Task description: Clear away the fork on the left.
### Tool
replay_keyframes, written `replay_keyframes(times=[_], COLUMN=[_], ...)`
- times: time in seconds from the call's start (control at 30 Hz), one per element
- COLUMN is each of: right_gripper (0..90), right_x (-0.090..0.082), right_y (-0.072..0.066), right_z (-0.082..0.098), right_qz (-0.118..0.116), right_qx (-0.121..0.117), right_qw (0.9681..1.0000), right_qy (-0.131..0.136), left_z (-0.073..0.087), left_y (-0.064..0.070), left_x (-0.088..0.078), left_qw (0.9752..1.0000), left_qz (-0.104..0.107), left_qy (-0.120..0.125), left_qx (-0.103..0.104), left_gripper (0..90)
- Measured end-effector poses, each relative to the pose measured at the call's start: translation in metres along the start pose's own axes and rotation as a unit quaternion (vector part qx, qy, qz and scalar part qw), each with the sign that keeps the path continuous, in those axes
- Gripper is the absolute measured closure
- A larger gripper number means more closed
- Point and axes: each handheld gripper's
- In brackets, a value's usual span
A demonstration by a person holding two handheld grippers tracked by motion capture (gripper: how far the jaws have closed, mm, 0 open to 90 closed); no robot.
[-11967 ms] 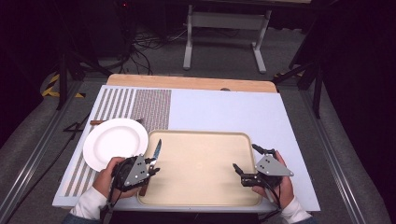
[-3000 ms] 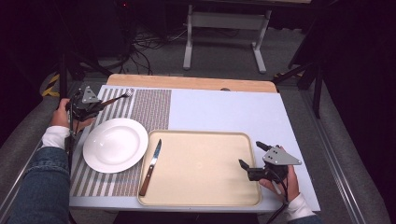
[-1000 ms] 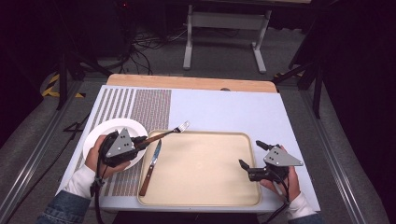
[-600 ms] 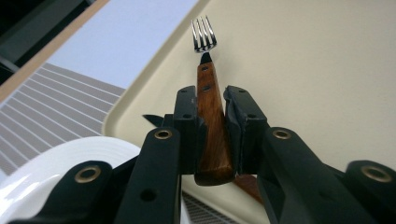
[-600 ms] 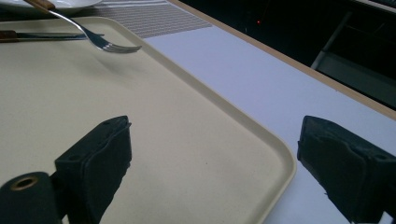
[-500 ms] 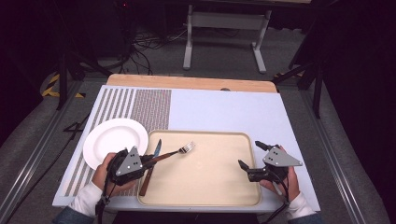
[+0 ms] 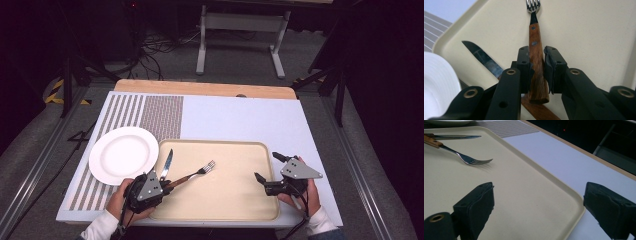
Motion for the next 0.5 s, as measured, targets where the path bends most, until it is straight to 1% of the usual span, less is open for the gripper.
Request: replay_keyframes(times=[0.07,0.13,0.2,0.23,0.27,0.3,0.33,0.37,0.47,0.5], right_gripper=[10.5,10.5,10.5,10.5,10.5,10.5,10.5,10.5,10.5,10.5], right_x=[0.0,0.0,0.0,0.0,-0.001,-0.001,-0.001,-0.001,-0.002,-0.002], right_y=[-0.001,-0.001,-0.002,-0.002,-0.001,-0.001,-0.001,0.0,-0.001,-0.001], right_z=[0.0,0.0,0.0,0.0,0.0,0.0,0.0,0.0,0.0,0.0], right_qz=[-0.001,-0.001,-0.002,-0.002,-0.003,-0.003,-0.003,-0.003,-0.002,-0.002], right_qx=[-0.002,-0.004,-0.006,-0.004,-0.005,-0.005,-0.004,-0.004,-0.005,-0.008], right_qw=[1.0,1.0,1.0,1.0,1.0,1.0,1.0,1.0,1.0,1.0], right_qy=[-0.001,-0.001,-0.001,0.001,0.001,0.001,0.001,0.001,0.001,0.001], left_z=[0.001,0.003,0.004,0.006,0.006,0.007,0.007,0.008,0.009,0.009], left_y=[0.002,0.004,0.008,0.01,0.01,0.011,0.013,0.014,0.016,0.016], left_x=[0.001,0.002,0.002,0.002,0.003,0.004,0.005,0.005,0.004,0.005], left_qw=[1.0,1.0,1.0,0.9999,0.9998,0.9998,0.9999,0.9998,0.9998,0.9997], left_qz=[-0.002,0.006,0.005,0.01,0.015,0.015,0.01,0.014,0.015,0.018], left_qy=[-0.004,-0.002,-0.005,0.0,0.0,-0.004,-0.009,-0.01,-0.011,-0.01], left_qx=[-0.002,-0.007,-0.006,-0.012,-0.014,-0.013,-0.009,-0.009,-0.008,-0.008], left_gripper=[75.2,75.2,75.2,75.2,75.2,75.2,75.2,75.2,75.2,75.1])
Point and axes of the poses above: each handheld gripper's, and its own axes: x roughly forward along the jaws, z roughly out of its underside, y roughly to its right, and after that the axes turned 2 degrees about -x, right-handed
